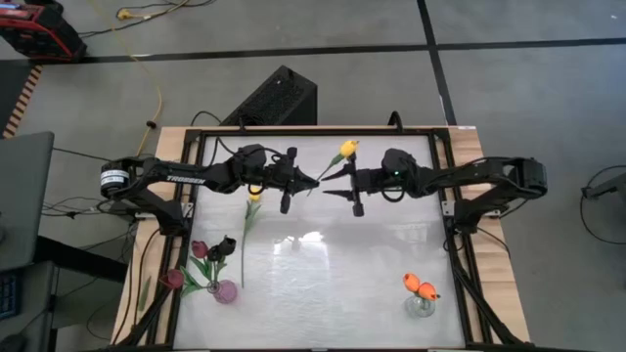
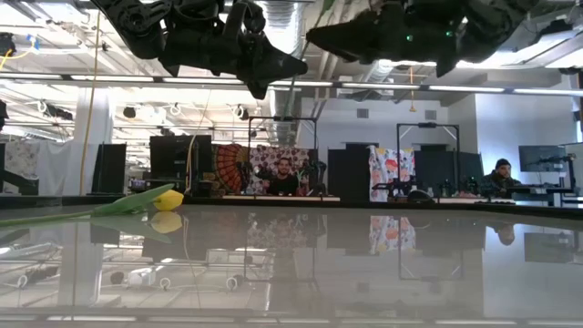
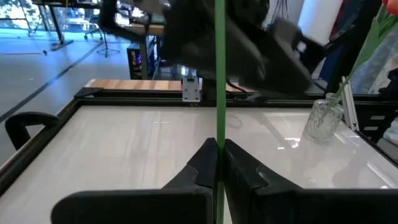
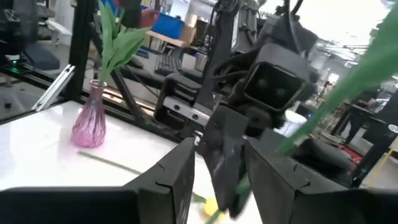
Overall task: Sort flowers into vase by color
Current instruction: Put the top yellow flower into the transparent flower vase
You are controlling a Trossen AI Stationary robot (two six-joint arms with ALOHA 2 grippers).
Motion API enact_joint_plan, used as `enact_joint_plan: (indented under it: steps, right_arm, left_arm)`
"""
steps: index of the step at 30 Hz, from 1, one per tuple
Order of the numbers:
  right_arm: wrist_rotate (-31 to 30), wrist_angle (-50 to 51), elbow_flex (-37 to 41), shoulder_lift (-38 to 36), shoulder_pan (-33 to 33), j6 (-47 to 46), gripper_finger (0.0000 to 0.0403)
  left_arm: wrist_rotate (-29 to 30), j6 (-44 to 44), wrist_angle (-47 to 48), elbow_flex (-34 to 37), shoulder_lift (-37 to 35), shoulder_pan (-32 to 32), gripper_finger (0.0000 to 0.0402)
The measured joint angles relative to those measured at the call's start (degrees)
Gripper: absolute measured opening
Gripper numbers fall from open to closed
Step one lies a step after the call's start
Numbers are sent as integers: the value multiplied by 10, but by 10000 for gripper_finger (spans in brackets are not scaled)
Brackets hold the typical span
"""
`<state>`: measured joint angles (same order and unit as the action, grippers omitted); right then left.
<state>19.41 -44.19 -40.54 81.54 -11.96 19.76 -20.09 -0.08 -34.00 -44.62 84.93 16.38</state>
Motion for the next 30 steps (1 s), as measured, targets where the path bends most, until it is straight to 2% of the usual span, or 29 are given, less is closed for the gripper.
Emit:
enact_joint_plan:
  steps: [9,19,25,30]
  right_arm:
    - [-7,-10,-11,33,0,-26,166]
    - [-17,58,-11,5,-8,-49,166]
    - [-32,29,-11,5,-14,-48,166]
    - [-31,-25,-18,9,-8,-49,166]
  left_arm:
    - [10,3,3,0,0,-8,0]
    - [15,24,2,0,-3,-6,0]
    - [-5,23,6,0,-17,-8,0]
    - [1,20,9,0,-16,-12,0]
